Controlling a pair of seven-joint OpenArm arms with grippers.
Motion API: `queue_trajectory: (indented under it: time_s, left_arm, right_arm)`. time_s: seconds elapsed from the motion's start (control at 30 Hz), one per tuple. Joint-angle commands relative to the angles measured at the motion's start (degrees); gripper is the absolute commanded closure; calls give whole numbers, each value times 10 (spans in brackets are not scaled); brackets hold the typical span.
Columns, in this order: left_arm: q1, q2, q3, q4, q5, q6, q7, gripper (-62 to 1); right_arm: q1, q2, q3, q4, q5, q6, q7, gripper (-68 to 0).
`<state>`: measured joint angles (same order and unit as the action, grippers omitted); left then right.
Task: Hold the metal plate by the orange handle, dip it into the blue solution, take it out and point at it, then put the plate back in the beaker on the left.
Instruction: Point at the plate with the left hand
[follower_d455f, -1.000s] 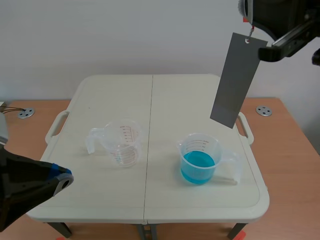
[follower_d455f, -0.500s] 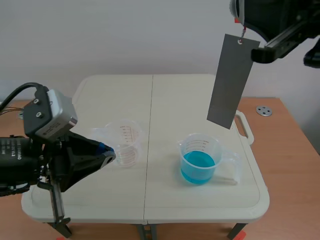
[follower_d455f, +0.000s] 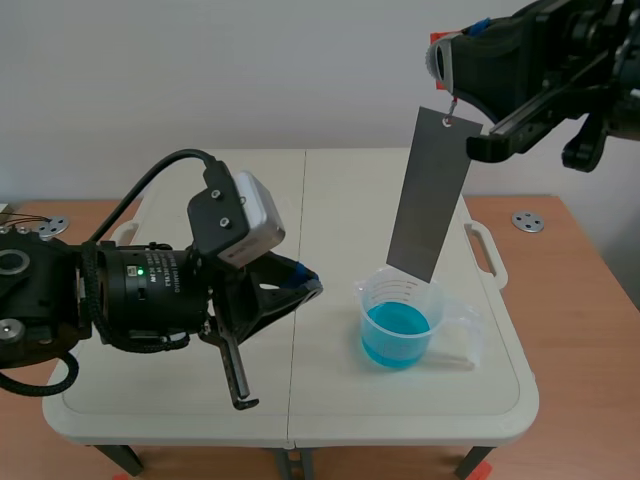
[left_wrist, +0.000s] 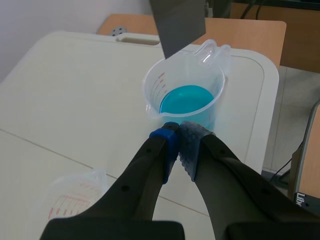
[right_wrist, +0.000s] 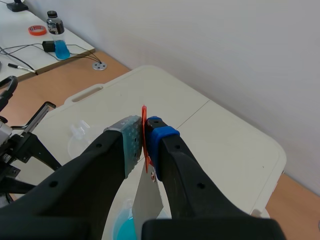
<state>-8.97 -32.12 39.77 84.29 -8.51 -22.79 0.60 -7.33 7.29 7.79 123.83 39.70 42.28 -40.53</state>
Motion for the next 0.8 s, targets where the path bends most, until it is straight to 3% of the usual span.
queue_trajectory:
  time_s: [0.0, 0.17, 0.47, 0.77]
  left_arm:
    - [-12, 9, 0, 5, 2, -6, -7, -27]
    - [-38, 44, 15, -17, 28, -22, -6, -27]
    - [-76, 104, 22, -66, 37, -23, -7, -27]
    - [-83, 122, 22, -68, 52, -25, -5, -27]
  right_arm:
    - [8, 2, 4, 7, 7, 4, 11, -11]
    - [8, 2, 4, 7, 7, 4, 11, -11]
    - [8, 2, 4, 7, 7, 4, 10, -11]
    - [8, 2, 4, 7, 6, 4, 10, -11]
